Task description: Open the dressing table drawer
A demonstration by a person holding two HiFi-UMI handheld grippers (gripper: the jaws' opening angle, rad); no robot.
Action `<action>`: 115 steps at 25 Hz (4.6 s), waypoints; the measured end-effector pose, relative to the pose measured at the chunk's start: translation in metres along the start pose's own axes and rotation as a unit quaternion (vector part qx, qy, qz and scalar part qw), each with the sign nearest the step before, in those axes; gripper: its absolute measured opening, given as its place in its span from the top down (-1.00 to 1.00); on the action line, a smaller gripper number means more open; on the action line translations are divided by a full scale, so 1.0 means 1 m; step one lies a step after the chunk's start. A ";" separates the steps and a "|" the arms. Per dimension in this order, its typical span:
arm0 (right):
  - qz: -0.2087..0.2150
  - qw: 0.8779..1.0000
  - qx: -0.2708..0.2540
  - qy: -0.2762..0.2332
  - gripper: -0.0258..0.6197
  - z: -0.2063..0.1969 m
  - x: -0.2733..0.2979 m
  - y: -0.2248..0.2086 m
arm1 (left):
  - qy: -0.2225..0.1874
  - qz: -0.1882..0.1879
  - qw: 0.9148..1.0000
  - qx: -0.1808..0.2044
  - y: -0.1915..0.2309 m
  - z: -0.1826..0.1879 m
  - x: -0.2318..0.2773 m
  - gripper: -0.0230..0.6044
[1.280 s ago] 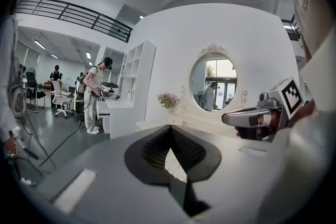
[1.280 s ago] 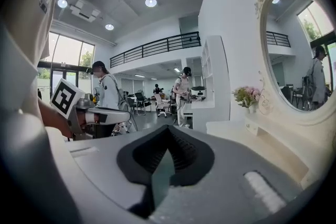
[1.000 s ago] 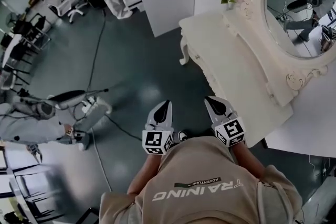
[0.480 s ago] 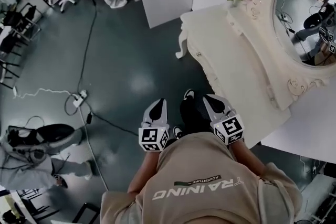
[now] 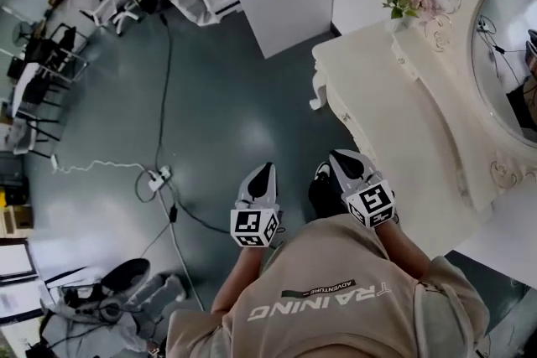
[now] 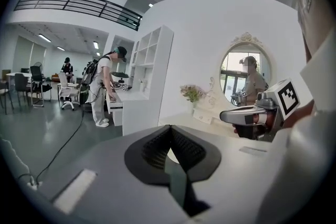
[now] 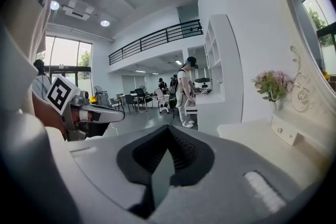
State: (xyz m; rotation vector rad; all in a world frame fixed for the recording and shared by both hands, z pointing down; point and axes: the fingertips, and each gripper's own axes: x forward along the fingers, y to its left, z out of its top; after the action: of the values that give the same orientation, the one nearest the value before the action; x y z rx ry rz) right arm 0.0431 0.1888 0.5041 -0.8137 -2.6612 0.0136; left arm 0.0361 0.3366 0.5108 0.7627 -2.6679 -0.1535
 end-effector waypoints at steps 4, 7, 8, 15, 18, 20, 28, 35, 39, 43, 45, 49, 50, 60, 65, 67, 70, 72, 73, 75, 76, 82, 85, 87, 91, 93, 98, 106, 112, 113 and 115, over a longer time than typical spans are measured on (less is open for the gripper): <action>-0.013 1.000 0.009 -0.008 0.92 0.015 0.025 -0.044 | -0.001 -0.023 1.000 0.021 0.006 0.033 0.059 0.87; -0.024 1.000 0.010 -0.008 0.92 0.021 0.036 -0.078 | -0.011 -0.043 0.999 0.031 0.000 0.061 0.102 0.87; -0.029 0.999 0.015 -0.010 0.92 0.023 0.040 -0.089 | -0.011 -0.050 0.998 0.034 -0.002 0.067 0.116 0.87; -0.066 0.997 0.032 -0.033 0.92 0.035 0.054 -0.152 | 0.005 -0.106 0.992 0.069 -0.026 0.091 0.192 0.87; -0.079 0.996 0.041 -0.028 0.92 0.031 0.056 -0.171 | 0.011 -0.122 0.989 0.079 -0.034 0.096 0.216 0.87; -0.087 0.995 0.047 -0.028 0.92 0.029 0.055 -0.182 | 0.015 -0.133 0.987 0.084 -0.040 0.098 0.230 0.87; -0.141 0.987 0.074 -0.024 0.92 0.027 0.047 -0.223 | 0.030 -0.187 0.977 0.101 -0.062 0.108 0.276 0.87; -0.213 0.973 0.087 -0.028 0.92 0.039 0.051 -0.253 | 0.037 -0.259 0.958 0.116 -0.073 0.125 0.323 0.87; -0.265 0.958 0.100 -0.034 0.92 0.051 0.058 -0.274 | 0.042 -0.310 0.941 0.129 -0.077 0.135 0.354 0.87; -0.313 0.943 0.103 -0.041 0.92 0.070 0.068 -0.291 | 0.046 -0.363 0.919 0.147 -0.083 0.149 0.385 0.87; -0.337 0.934 0.107 -0.042 0.92 0.077 0.072 -0.295 | 0.050 -0.389 0.907 0.150 -0.084 0.155 0.393 0.87; -0.391 0.912 0.117 -0.046 0.92 0.087 0.079 -0.302 | 0.059 -0.438 0.883 0.157 -0.082 0.164 0.410 0.87; -0.404 0.905 0.121 -0.047 0.92 0.089 0.080 -0.304 | 0.062 -0.449 0.877 0.159 -0.082 0.165 0.414 0.87; -0.522 0.837 0.157 -0.039 0.92 0.083 0.078 -0.294 | 0.099 -0.564 0.800 0.179 -0.098 0.141 0.437 0.87; -0.564 0.805 0.182 -0.022 0.92 0.072 0.058 -0.270 | 0.097 -0.605 0.774 0.161 -0.121 0.137 0.434 0.87; -0.576 0.796 0.184 -0.019 0.92 0.069 0.047 -0.264 | 0.095 -0.611 0.769 0.161 -0.132 0.136 0.431 0.87; -0.587 0.787 0.188 -0.023 0.92 0.066 0.035 -0.265 | 0.097 -0.612 0.767 0.164 -0.145 0.136 0.428 0.87; -0.587 0.787 0.190 -0.028 0.92 0.066 0.029 -0.270 | 0.100 -0.611 0.767 0.168 -0.152 0.135 0.427 0.87; -0.585 0.788 0.191 -0.029 0.92 0.065 0.027 -0.273 | 0.103 -0.610 0.768 0.169 -0.155 0.134 0.427 0.87; -0.575 0.794 0.195 -0.030 0.92 0.062 0.024 -0.282 | 0.106 -0.607 0.770 0.168 -0.160 0.131 0.428 0.87; -0.568 0.799 0.198 -0.030 0.92 0.059 0.023 -0.287 | 0.107 -0.604 0.772 0.166 -0.162 0.128 0.430 0.87; -0.521 0.837 0.168 -0.014 0.92 0.048 0.000 -0.322 | 0.122 -0.554 0.807 0.165 -0.187 0.102 0.454 0.87; -0.504 0.852 0.143 -0.006 0.92 0.051 -0.011 -0.333 | 0.127 -0.540 0.813 0.177 -0.203 0.099 0.458 0.87; -0.491 0.858 0.146 -0.013 0.92 0.047 -0.014 -0.336 | 0.136 -0.530 0.816 0.187 -0.212 0.089 0.463 0.87; -0.474 0.867 0.148 -0.026 0.92 0.035 -0.022 -0.345 | 0.158 -0.510 0.822 0.197 -0.232 0.065 0.476 0.87; -0.470 0.869 0.149 -0.034 0.92 0.030 -0.028 -0.348 | 0.178 -0.496 0.828 0.194 -0.239 0.052 0.482 0.87; -0.474 0.865 0.155 -0.049 0.92 0.022 -0.050 -0.351 | 0.223 -0.456 0.837 0.203 -0.247 0.022 0.503 0.87; -0.506 0.840 0.186 -0.054 0.92 -0.002 -0.084 -0.345 | 0.273 -0.415 0.835 0.239 -0.255 -0.021 0.536 0.69; -0.507 0.836 0.202 -0.048 0.92 -0.013 -0.089 -0.347 | 0.306 -0.391 0.839 0.222 -0.257 -0.043 0.556 0.46; -0.507 0.836 0.204 -0.048 0.92 -0.013 -0.089 -0.347 | 0.308 -0.390 0.839 0.220 -0.257 -0.044 0.557 0.44; -0.506 0.836 0.208 -0.046 0.92 -0.014 -0.088 -0.348 | 0.306 -0.391 0.840 0.220 -0.258 -0.045 0.556 0.46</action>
State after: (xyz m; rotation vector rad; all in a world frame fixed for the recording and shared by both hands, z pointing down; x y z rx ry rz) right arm -0.0720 -0.1510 0.5271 0.7750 -2.6723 0.3492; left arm -0.2601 -0.1772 0.6739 1.6810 -1.6607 0.4488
